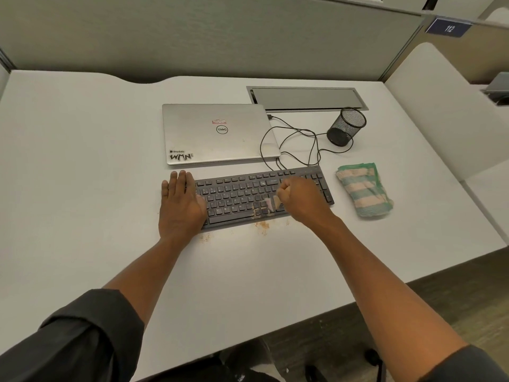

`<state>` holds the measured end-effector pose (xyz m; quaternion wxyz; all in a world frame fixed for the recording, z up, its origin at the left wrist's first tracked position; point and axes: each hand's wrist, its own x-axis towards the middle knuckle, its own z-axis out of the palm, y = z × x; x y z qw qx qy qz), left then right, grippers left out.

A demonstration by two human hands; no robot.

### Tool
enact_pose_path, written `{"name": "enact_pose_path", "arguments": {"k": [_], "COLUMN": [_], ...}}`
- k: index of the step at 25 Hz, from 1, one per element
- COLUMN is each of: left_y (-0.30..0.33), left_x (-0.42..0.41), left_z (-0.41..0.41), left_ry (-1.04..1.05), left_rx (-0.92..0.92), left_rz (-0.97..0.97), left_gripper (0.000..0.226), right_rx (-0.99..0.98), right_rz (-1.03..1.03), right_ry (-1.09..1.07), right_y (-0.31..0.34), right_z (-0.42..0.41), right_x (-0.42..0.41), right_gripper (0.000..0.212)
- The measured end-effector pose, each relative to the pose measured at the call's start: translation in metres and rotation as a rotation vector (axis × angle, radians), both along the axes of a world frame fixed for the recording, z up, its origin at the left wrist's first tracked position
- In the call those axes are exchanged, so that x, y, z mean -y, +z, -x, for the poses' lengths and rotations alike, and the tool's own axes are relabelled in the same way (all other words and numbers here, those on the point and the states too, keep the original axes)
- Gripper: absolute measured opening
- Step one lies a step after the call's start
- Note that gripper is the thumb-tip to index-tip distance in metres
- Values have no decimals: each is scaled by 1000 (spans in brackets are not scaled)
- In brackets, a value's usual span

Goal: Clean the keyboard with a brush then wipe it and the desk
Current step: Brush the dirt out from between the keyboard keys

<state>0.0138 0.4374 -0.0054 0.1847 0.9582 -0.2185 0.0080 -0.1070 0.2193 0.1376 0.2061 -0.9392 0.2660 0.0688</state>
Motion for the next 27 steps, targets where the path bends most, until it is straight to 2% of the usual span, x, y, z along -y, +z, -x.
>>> {"name": "enact_pose_path", "arguments": {"k": [4,7,9,13,16,19,22,24,27], "left_y": [0,0,0,1,1,1,0,0,1], "left_x": [0,-1,0,0,0,0,-1,-1,0], "left_z": [0,0,1,0,1,1,1,0,1], "left_ry": [-2,-4,-8,-1,3,2,-4,-1,-2], "left_rx": [-12,-5,-9,-8,-12,-4,1,-3,-11], "left_rz": [0,-3,-5,4,10,16,19,15,9], "left_gripper": [64,65,64,62,62,62,62,62,61], "right_rx": [-28,81,73,53,94,36,-65,25,181], "right_rz": [-86,16,54,-71,-28,47,-47,-87,-160], "right_ry": [-7,-99,-96,-42,-62,-102,-20,39,-38], "right_y": [5,12,10,1,7,10,4,-6,-3], "right_z": [17,12,10,17,17,13,15,21,26], "right_x": [5,14,14,-2,6,28,28,16,16], "right_gripper": [20,19,20,17,13,9,17,25,16]}}
